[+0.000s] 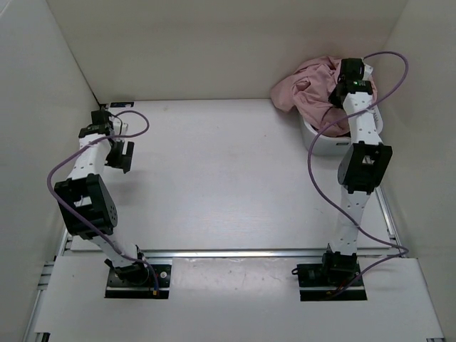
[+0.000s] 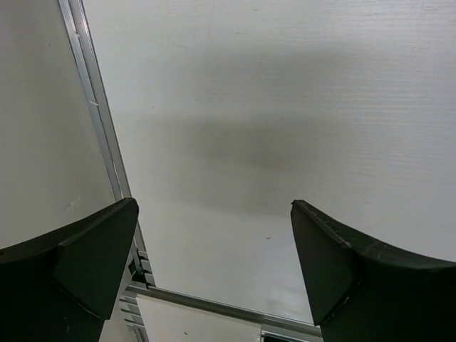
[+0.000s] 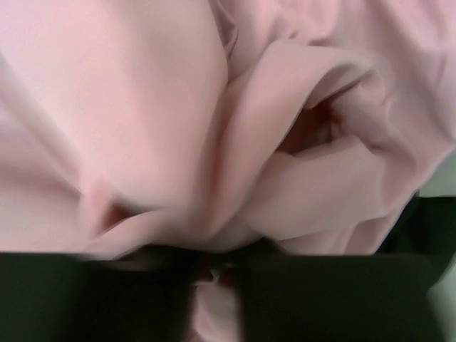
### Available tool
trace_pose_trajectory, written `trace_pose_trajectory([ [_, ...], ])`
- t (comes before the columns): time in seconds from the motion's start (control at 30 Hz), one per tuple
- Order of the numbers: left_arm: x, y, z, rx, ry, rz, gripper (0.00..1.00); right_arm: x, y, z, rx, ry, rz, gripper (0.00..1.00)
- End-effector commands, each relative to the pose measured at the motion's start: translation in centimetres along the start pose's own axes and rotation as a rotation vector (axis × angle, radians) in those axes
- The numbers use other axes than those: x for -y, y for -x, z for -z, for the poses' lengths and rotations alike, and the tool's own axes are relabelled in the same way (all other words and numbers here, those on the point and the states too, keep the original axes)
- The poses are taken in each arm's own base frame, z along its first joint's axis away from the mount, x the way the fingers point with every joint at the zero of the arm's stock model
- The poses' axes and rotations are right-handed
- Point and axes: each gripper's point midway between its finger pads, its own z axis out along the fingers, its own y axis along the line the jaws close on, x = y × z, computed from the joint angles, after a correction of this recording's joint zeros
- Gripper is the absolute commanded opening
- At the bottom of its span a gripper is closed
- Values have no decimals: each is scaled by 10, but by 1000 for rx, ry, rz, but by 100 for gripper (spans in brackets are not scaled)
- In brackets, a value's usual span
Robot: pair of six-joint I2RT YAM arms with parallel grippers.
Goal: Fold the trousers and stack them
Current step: Grab the trousers from the pile
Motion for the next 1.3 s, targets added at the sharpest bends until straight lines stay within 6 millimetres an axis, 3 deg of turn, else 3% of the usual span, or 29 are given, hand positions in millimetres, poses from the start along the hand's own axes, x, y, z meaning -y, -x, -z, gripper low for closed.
trace_pose_trajectory([
  [0.0,-10,13,15,63,47,68,100,-16,66,78,215,71,-15,5],
  [0.03,-7,11,13,58,36,66,100,-20,66,90,231,75,-12,0],
  [0.07,-8,12,16,67,39,68,100,-20,80,123,282,95,-7,0],
  [0.13,-8,10,19,72,41,69,100,-33,87,163,345,129,59,0],
  [0.17,-9,12,25,87,46,72,100,-36,106,210,438,170,59,0],
  [0.2,-10,12,28,97,49,74,100,-41,109,234,477,192,82,0],
  [0.23,-8,11,30,103,39,64,100,-62,105,267,519,255,151,0],
  [0.27,-9,9,35,116,43,67,100,-66,118,321,618,322,151,0],
  [0.3,-10,10,40,128,48,69,100,-75,118,354,672,378,170,0],
  [0.33,-10,8,41,128,49,58,100,-103,104,395,719,481,242,0],
  [0.37,-9,6,42,130,49,59,100,-104,104,442,790,559,247,0],
  [0.4,-11,7,48,147,55,62,100,-119,101,476,853,654,264,0],
  [0.43,-10,5,48,138,53,51,100,-148,72,524,876,826,318,0],
  [0.47,-11,6,53,152,58,54,100,-152,67,559,937,898,352,0],
  [0.53,-10,5,56,158,48,53,100,-169,47,617,970,1108,338,0],
  [0.57,-8,6,60,174,40,54,100,-177,36,636,947,1234,316,0],
  [0.6,-11,11,67,198,48,58,100,-177,39,651,964,1286,271,0],
  [0.7,-14,14,81,231,38,77,100,-201,25,637,884,1303,230,0],
  [0.8,-19,20,92,259,52,58,100,-226,6,587,756,1168,214,0],
  [0.93,-24,16,99,259,83,39,100,-240,-31,483,538,931,245,0],
  [0.97,-28,15,102,261,100,29,100,-233,-43,459,466,875,259,0],
  [1.0,-28,10,98,240,107,28,100,-227,-52,418,394,801,259,0],
  [1.07,-31,-2,92,199,138,-6,100,-225,-84,377,217,788,227,0],
  [1.1,-31,-7,89,180,146,-18,100,-213,-81,350,166,756,185,7],
  [1.13,-35,-10,86,165,170,-35,100,-210,-111,309,39,713,183,21],
  [1.17,-33,-16,79,134,168,-51,100,-207,-123,288,-36,707,180,42],
  [1.2,-36,-15,79,138,180,-48,100,-191,-123,259,-103,665,167,88],
  [1.23,-35,-15,74,124,175,-61,100,-188,-152,225,-234,626,190,99],
  [1.27,-36,-16,72,112,179,-62,100,-183,-139,219,-231,593,206,99],
])
